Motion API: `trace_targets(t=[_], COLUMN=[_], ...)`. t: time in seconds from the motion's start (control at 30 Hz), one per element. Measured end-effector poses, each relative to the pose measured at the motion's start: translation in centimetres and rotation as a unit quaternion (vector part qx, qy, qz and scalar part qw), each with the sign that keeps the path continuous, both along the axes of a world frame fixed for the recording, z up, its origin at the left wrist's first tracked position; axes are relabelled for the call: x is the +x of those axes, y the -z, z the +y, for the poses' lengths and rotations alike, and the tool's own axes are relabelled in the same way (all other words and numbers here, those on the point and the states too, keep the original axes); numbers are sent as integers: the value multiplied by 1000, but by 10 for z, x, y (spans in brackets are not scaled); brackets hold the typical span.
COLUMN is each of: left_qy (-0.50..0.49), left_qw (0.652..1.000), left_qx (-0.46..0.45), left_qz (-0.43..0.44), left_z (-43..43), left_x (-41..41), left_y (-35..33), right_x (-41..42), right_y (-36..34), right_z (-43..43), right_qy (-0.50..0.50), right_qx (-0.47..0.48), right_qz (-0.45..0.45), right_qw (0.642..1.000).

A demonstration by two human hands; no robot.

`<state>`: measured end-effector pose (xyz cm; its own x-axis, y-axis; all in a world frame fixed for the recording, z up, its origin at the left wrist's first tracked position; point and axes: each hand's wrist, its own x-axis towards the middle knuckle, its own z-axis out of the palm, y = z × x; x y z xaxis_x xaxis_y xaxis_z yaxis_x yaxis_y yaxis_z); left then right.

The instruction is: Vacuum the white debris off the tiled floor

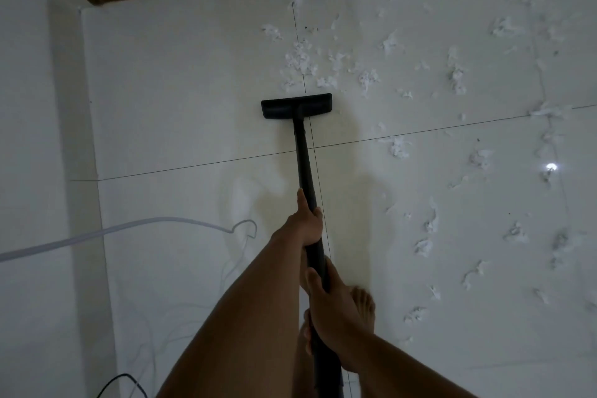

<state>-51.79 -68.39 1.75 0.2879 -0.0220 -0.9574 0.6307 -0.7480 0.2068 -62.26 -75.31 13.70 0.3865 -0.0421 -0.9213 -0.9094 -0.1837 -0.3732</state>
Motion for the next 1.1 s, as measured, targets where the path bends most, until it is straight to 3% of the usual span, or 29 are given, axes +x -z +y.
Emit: trace_targets(t=[0.3,0.9,1.03,1.1], left_qy=[-10,-39,-44,-49], left_qw=[1000,999,999,999], left_qx=[2,1,4,4], left_qz=[-7,-12,-20,-23], left_z=[7,3,5,5], left_x=[22,81,93,98], left_y=[1,11,18,19], right_x=[14,80,99,103], right_y=[22,26,18,18], right_z=[13,0,-10,-11], right_qy=[71,3,-34,-48], right_qx=[22,11,3,-3], right_qz=[24,1,-67,-55], right_qw=[997,1000,997,997])
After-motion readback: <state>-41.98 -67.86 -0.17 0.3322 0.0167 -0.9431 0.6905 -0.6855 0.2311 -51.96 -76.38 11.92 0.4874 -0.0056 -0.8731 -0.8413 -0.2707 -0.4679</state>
